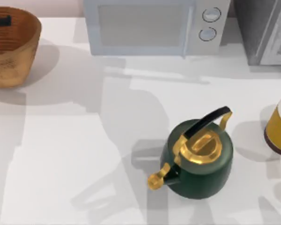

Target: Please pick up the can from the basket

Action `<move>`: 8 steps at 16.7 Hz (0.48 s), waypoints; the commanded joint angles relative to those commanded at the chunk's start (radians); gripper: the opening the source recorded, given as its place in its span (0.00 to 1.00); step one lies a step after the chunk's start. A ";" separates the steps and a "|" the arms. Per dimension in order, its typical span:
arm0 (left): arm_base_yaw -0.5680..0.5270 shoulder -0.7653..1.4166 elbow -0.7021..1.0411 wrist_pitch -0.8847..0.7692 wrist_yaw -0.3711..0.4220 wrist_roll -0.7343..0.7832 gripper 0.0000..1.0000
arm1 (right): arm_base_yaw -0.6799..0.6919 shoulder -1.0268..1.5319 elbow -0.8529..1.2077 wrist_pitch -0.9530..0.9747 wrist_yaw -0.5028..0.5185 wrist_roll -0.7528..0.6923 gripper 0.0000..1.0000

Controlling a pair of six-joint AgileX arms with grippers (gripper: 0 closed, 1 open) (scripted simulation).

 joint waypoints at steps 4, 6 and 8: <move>-0.019 -0.377 -0.339 0.152 -0.012 -0.022 0.00 | 0.000 0.000 0.000 0.000 0.000 0.000 1.00; -0.030 -0.612 -0.541 0.243 -0.020 -0.035 0.00 | 0.000 0.000 0.000 0.000 0.000 0.000 1.00; -0.042 -0.863 -0.753 0.340 -0.027 -0.049 0.00 | 0.000 0.000 0.000 0.000 0.000 0.000 1.00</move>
